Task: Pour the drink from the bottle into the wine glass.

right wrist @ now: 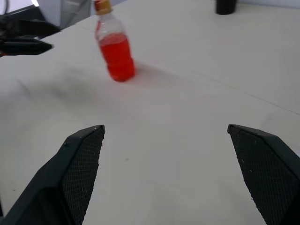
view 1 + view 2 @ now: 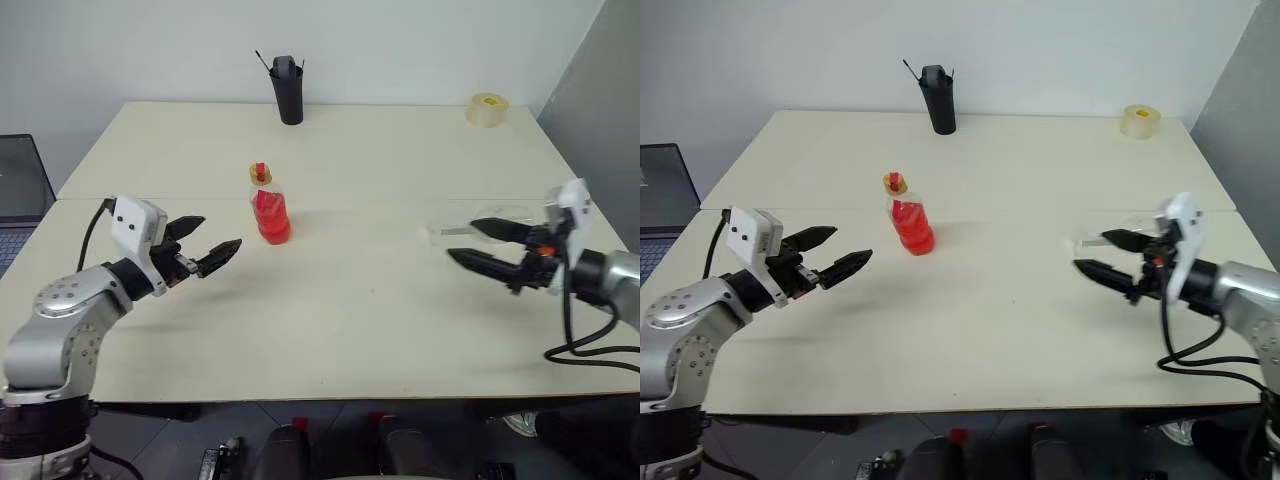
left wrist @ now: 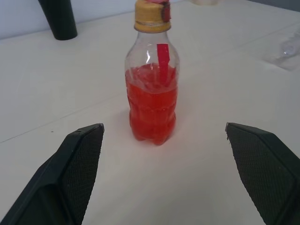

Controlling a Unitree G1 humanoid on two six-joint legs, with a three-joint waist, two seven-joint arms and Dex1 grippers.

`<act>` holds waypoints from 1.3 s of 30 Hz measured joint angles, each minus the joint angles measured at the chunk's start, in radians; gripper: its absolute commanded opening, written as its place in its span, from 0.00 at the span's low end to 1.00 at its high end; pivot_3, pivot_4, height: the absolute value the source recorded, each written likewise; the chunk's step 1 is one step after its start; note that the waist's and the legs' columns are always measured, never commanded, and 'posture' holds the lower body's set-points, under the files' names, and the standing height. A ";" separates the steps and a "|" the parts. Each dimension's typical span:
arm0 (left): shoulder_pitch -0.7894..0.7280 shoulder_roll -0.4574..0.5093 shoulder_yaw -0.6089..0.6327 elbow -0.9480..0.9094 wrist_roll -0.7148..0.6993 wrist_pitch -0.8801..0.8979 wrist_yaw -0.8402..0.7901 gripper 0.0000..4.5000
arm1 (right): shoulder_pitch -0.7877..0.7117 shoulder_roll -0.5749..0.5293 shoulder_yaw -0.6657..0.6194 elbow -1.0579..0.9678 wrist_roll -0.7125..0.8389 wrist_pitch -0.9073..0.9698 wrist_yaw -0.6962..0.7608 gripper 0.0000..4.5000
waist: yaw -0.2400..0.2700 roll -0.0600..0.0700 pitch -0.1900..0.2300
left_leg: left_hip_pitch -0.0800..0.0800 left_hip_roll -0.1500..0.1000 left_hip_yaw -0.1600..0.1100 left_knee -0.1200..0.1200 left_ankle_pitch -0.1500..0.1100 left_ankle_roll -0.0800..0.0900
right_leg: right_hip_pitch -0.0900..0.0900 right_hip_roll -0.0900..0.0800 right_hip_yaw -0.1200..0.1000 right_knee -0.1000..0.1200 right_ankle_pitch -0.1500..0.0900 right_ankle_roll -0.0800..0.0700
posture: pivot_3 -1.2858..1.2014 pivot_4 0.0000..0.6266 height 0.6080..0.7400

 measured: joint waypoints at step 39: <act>-0.353 -0.362 -0.202 0.547 0.335 -0.322 0.292 0.99 | -0.200 0.236 0.285 0.000 -0.173 -0.023 -0.134 1.00 | 0.004 -0.001 0.000 | -0.008 -0.002 -0.011 0.006 0.000 0.000 | -0.001 -0.003 -0.015 0.001 0.000 0.000 | 0.52 0.24 1.00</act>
